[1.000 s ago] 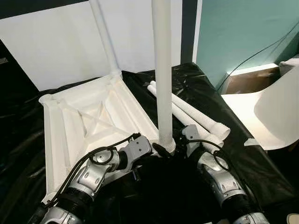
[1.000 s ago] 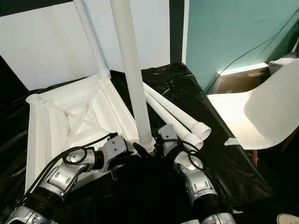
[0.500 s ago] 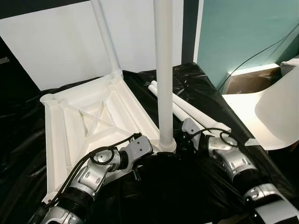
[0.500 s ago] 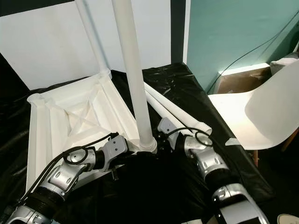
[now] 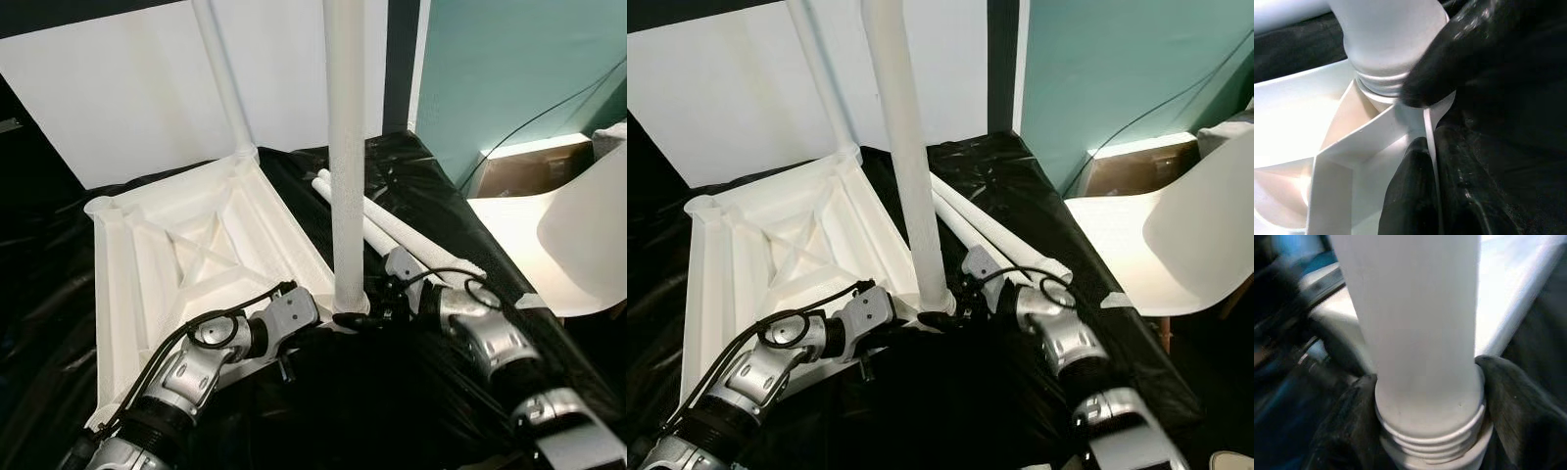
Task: Building children table
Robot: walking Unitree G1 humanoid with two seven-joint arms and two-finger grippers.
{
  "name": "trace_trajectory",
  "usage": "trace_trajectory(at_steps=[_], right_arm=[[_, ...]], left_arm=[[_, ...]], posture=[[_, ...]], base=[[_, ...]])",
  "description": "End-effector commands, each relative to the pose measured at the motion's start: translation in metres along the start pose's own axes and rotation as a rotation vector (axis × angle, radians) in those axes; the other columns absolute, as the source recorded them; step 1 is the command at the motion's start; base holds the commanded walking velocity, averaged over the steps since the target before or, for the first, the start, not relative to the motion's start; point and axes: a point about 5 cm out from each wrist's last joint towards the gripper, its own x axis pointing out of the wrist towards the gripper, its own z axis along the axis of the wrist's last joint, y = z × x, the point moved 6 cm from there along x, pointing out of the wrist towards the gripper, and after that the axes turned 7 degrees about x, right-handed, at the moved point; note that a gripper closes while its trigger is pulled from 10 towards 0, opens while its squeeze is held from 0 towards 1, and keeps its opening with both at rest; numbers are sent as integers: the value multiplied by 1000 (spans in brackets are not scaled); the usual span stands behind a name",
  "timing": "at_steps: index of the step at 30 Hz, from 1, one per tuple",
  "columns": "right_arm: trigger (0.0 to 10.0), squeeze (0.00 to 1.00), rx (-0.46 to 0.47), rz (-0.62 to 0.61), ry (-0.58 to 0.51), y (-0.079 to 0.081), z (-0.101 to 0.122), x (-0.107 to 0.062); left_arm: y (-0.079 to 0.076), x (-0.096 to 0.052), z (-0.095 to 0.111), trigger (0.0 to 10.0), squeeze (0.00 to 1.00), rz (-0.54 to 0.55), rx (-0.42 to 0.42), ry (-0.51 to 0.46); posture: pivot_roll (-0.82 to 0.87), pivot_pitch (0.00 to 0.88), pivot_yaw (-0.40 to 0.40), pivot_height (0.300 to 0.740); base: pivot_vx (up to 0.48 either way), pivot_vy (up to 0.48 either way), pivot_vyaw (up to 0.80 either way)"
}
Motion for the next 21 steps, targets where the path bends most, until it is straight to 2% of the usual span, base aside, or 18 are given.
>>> trace_trajectory(at_steps=[1,4,6,12,13,14,16,20,21], right_arm=[[0,0,-3,-152,-46,-9,5,3],[0,0,46,-239,-122,-6,2,-7],[0,0,67,-265,-140,-11,3,-9],[157,0,80,-236,-122,-10,1,-7],[10000,722,79,-212,-109,-8,0,-5],[10000,1000,87,-170,-100,-5,1,-3],[10000,1000,91,-149,-94,-3,2,-1],[10000,1000,40,-84,-84,-3,10,2],[10000,0,17,-35,-68,-2,12,3]], left_arm=[[-63,19,-41,10000,0,-205,-157,88],[-63,20,-39,10000,0,-214,-153,86],[-62,20,-39,10000,0,-218,-147,88],[-61,21,-38,10000,0,-225,-141,89],[-61,21,-38,10000,0,-225,-139,89],[-61,21,-38,10000,0,-225,-138,89],[-60,21,-38,10000,0,-224,-138,89],[-60,21,-38,10000,0,-224,-137,90],[-60,21,-38,10000,0,-224,-137,90]], posture=[[98,0,30,740],[91,0,34,740],[89,0,36,740],[74,0,46,740],[75,0,45,740],[75,0,45,740],[75,0,45,740],[73,0,44,740],[74,0,45,740]], base=[[0,0,0],[0,0,0],[0,0,0],[0,0,0],[0,0,0],[0,0,0],[0,0,0],[0,0,0],[0,0,0]])
